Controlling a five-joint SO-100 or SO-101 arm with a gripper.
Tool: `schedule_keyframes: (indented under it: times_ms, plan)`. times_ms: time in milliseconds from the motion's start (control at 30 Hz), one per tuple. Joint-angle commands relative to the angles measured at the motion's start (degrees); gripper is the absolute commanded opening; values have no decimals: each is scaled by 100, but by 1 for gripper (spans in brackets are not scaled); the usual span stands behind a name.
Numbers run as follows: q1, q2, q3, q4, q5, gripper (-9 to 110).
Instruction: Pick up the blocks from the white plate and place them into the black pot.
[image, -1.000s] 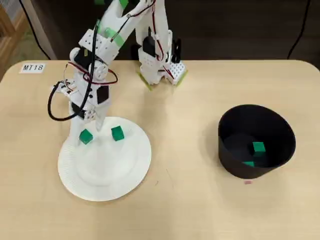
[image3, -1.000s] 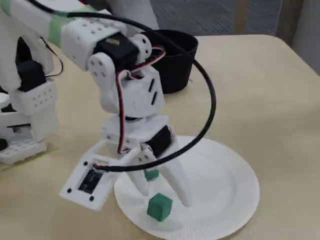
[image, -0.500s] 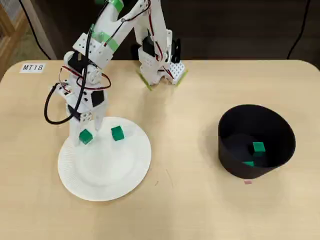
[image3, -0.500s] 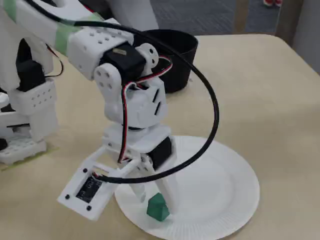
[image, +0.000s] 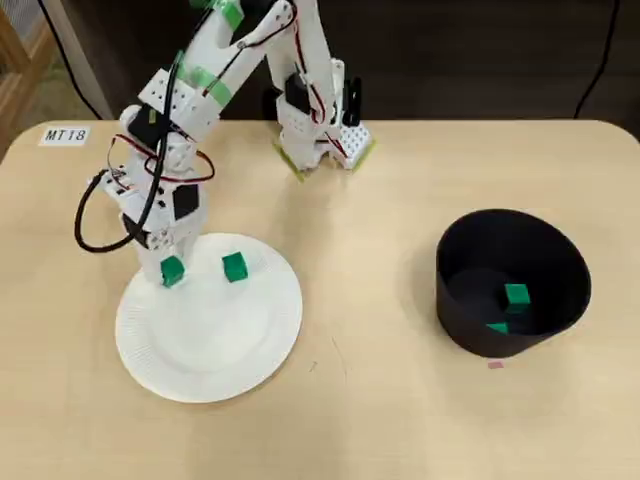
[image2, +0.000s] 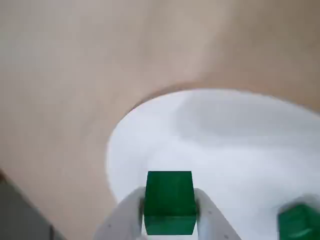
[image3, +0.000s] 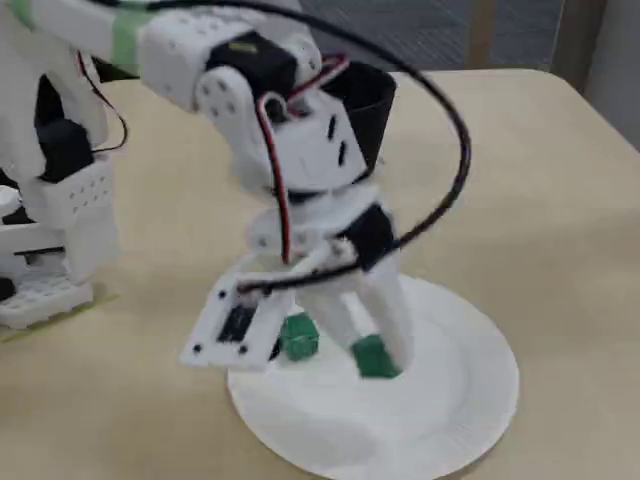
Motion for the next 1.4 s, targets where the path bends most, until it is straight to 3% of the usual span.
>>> schedule_keyframes:
  times_ms: [0,267,533,667,967,1267,1367]
  plan:
    - [-668,1213,439,-905,272,-2]
    - [-3305,2892,888,-1116,1187,-2]
    - [-5748,3226,949,-712,1846,-2]
    - [-6504,3234,1494,-1327,2021,-2]
    - [-6961,3076,2997,-3313,2083,-2]
    - [-6952,2751,3182,-3647,1969,-2]
    - [-7005,2777,3182,-3595,1784,18]
